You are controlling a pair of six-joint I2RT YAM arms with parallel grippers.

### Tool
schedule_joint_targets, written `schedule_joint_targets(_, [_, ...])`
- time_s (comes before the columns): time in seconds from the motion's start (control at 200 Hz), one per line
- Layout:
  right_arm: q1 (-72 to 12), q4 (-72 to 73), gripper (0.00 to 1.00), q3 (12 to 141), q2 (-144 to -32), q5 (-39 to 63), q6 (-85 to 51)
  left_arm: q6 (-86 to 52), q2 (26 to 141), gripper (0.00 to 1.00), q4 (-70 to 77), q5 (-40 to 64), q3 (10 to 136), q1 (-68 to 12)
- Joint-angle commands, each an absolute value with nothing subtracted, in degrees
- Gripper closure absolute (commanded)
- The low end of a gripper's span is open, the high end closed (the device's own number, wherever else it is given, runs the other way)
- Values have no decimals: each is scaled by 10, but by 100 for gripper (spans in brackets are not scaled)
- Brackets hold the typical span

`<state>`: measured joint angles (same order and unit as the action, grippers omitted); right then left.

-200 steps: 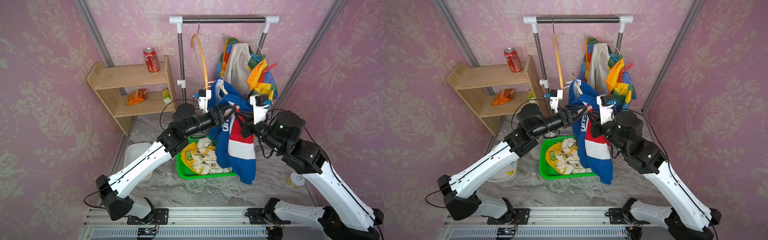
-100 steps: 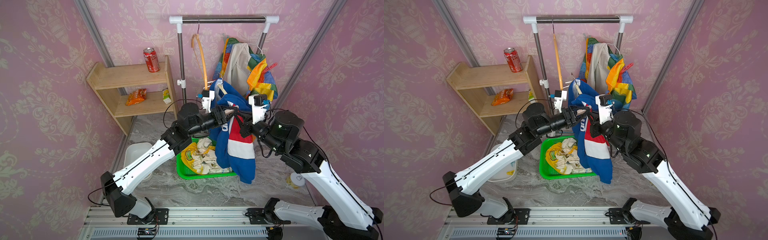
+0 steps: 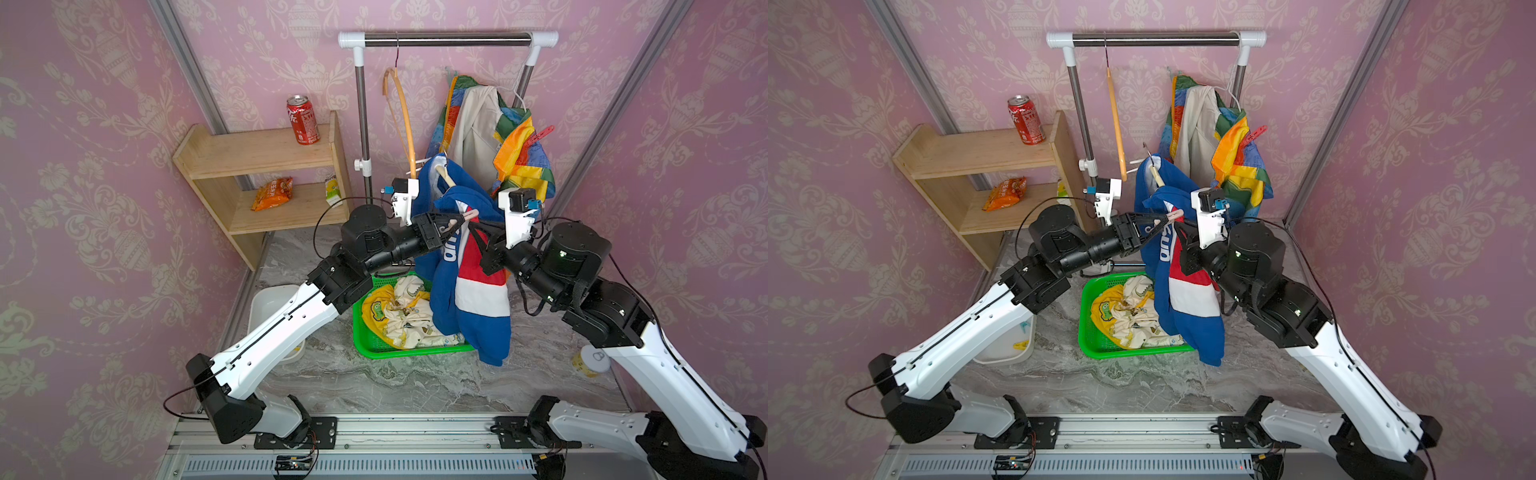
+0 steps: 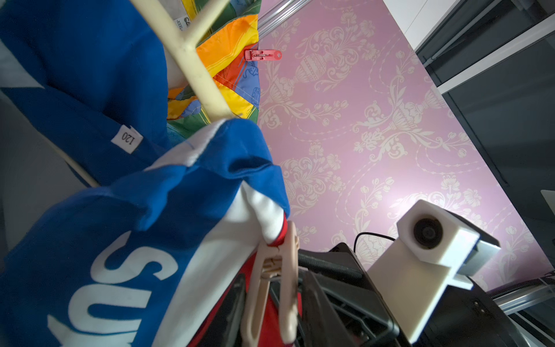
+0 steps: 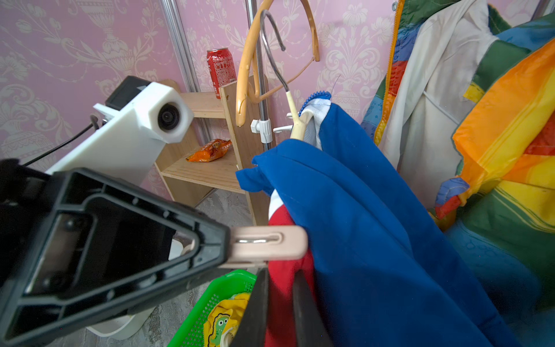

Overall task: Remove the clothespins securing jackets to the hanger
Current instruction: Remove the clothespin from the hanger, then place the clothespin in the storage box.

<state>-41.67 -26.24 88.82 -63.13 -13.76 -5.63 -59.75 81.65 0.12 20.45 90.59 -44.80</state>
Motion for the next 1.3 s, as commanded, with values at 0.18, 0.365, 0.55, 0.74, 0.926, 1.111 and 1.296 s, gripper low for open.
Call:
schedule_joint_targets(0.18, [-416,-197,100,913,-614,-162,-35,-579,793,100,11,198,897,-444])
schedule_joint_targets(0.365, [-416,-196,100,914,-614,-162,-32,-580,798,100,17,199,896,-443])
schedule_joint_targets(0.55, [-416,-199,100,913,-614,-190,-21,-558,786,100,-19,195,898,-442])
schedule_joint_targets(0.74, [-413,-197,100,920,-623,-238,-1,-491,704,100,-173,120,866,-440])
schedule_joint_targets(0.926, [-405,-193,100,928,-628,-262,8,-451,562,100,-356,-85,797,-437])
schedule_joint_targets(1.111, [-399,-188,100,932,-627,-257,6,-497,425,100,-552,-371,723,-436])
schedule_joint_targets(1.296, [-398,-195,100,941,-637,-226,-8,-607,346,100,-671,-553,640,-428])
